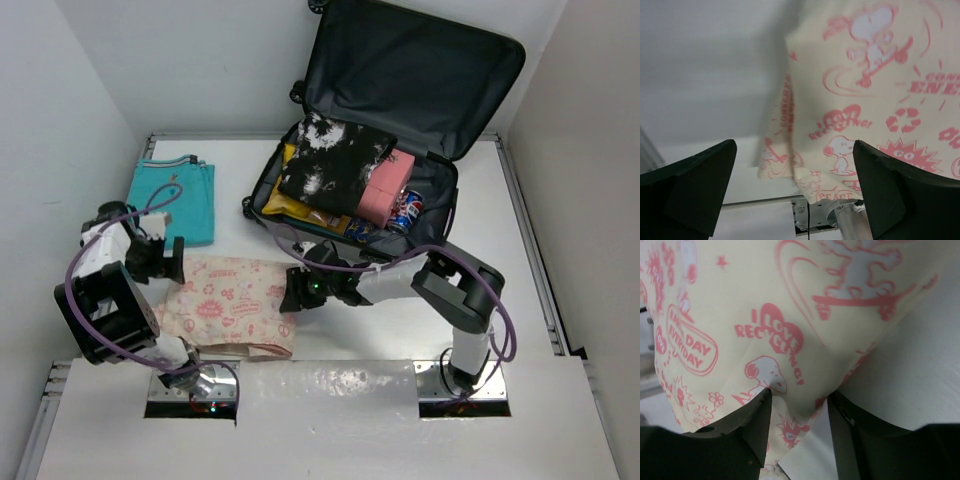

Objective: Pack the luggage

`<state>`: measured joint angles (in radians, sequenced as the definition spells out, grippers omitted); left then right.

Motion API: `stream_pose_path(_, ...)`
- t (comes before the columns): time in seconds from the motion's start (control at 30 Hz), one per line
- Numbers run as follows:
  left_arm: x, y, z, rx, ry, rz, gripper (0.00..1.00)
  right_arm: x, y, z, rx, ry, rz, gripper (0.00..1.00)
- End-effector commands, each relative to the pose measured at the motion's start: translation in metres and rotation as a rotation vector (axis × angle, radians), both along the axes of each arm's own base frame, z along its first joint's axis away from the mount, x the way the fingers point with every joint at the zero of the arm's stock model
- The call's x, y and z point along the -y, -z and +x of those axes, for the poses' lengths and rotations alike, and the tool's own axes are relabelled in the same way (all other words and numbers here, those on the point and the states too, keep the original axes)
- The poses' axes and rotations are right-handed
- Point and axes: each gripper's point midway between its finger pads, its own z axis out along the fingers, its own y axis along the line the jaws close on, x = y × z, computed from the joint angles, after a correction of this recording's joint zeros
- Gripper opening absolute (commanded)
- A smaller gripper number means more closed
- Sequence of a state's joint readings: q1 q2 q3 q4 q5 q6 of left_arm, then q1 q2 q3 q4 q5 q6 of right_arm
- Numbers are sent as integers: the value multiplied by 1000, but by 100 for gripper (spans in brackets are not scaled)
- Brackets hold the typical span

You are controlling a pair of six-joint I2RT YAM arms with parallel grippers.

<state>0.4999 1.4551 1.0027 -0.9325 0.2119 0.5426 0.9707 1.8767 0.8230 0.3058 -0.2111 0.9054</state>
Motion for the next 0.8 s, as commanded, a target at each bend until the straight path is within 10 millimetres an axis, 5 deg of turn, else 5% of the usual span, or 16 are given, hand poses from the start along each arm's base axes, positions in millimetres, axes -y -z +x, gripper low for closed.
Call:
stream_pose_path(0.0,12,13,-4,13,87,-36,100,15,2,-4,48,-92,-111,51)
stream_pose_path(0.07,15,21,-5,21,99,-37,100,19,-3,0,63,-85,-148,58)
stream_pose_path(0.2,23,38,0,31,151,-36,100,28,-18,12,112,33,-137,98)
stream_pose_path(0.23,23,42,1,25,154,-34,100,28,-21,14,120,43,-131,99)
stream_pose_path(0.47,28,62,10,21,200,-70,100,7,3,22,71,69,-109,95)
stream_pose_path(0.67,39,90,5,-13,260,-105,94,-17,15,25,42,73,-46,74)
stream_pose_path(0.77,45,90,15,12,260,-151,84,-25,22,18,7,41,-24,52)
